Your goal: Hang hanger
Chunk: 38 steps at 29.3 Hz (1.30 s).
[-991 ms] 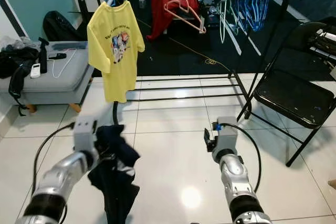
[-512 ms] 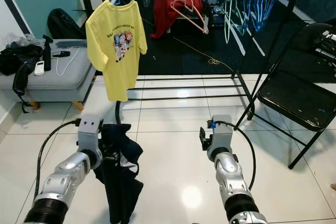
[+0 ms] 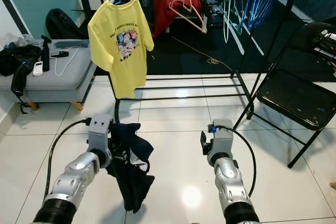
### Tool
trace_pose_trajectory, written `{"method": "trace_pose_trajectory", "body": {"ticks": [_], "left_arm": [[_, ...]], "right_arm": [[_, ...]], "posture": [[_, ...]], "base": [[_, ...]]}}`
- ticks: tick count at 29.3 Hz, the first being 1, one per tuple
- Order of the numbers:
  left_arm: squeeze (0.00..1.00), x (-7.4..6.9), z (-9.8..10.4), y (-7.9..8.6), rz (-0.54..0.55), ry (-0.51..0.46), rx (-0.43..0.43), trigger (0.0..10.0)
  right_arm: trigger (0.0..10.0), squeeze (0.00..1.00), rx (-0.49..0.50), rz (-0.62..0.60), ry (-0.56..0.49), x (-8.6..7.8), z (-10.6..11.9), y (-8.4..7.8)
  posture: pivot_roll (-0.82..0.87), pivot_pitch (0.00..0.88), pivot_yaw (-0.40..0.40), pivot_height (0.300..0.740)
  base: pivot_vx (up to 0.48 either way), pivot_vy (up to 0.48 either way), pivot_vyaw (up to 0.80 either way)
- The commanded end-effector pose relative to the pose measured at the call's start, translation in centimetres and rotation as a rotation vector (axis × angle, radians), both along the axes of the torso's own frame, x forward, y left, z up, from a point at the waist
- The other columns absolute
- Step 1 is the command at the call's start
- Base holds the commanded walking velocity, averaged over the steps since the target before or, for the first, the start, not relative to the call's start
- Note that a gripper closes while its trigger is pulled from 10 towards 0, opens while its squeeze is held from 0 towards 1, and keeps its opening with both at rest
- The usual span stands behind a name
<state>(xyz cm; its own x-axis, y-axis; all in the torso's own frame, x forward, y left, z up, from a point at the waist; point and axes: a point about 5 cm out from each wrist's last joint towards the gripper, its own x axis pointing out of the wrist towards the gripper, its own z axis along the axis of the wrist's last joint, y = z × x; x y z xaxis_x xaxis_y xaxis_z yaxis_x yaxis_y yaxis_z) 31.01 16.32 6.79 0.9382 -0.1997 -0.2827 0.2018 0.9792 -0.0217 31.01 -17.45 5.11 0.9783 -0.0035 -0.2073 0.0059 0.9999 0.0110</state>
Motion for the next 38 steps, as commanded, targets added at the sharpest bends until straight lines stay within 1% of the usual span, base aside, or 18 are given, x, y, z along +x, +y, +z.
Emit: {"method": "trace_pose_trajectory", "body": {"ticks": [1,3,8,15,22,28,38], "left_arm": [[0.00,-0.2,0.2,-0.3,-0.015,-0.025,0.005,10.0],[0.00,-0.2,0.2,-0.3,-0.018,-0.029,0.001,10.0],[0.00,-0.3,0.4,-0.8,-0.053,-0.045,0.008,10.0],[0.00,0.1,0.8,-1.2,-0.062,-0.057,0.008,10.0],[0.00,0.2,0.9,-1.4,-0.068,-0.062,0.000,10.0],[0.00,0.3,1.1,-1.6,-0.070,-0.073,-0.014,10.0],[0.00,0.6,1.4,-1.7,-0.076,-0.084,-0.014,10.0]], "right_arm": [[10.0,0.00,0.011,-0.016,0.014,-0.3,-0.3,-0.1],[10.0,0.00,0.010,-0.023,0.009,-0.4,-0.2,-0.1],[10.0,0.00,0.022,-0.017,-0.005,-0.3,0.2,-0.1],[10.0,0.00,0.030,-0.006,-0.010,-0.2,0.4,0.2],[10.0,0.00,0.033,0.010,-0.015,-0.1,0.5,0.4],[10.0,0.00,0.030,0.022,-0.023,0.2,0.8,0.5],[10.0,0.00,0.031,0.030,-0.024,0.4,0.9,0.5]], "posture": [[-0.08,0.122,-0.019,0.740],[-0.08,0.122,-0.019,0.740],[-0.08,0.122,-0.013,0.740],[-0.07,0.121,-0.011,0.740],[-0.07,0.115,-0.012,0.740],[-0.07,0.100,-0.013,0.740],[-0.07,0.077,-0.012,0.740]], "base": [[0.000,0.000,0.00],[0.000,0.000,0.00],[0.293,0.000,0.00],[0.328,0.000,0.00],[0.333,0.000,0.00],[0.352,0.000,0.00],[0.359,0.000,0.00]]}}
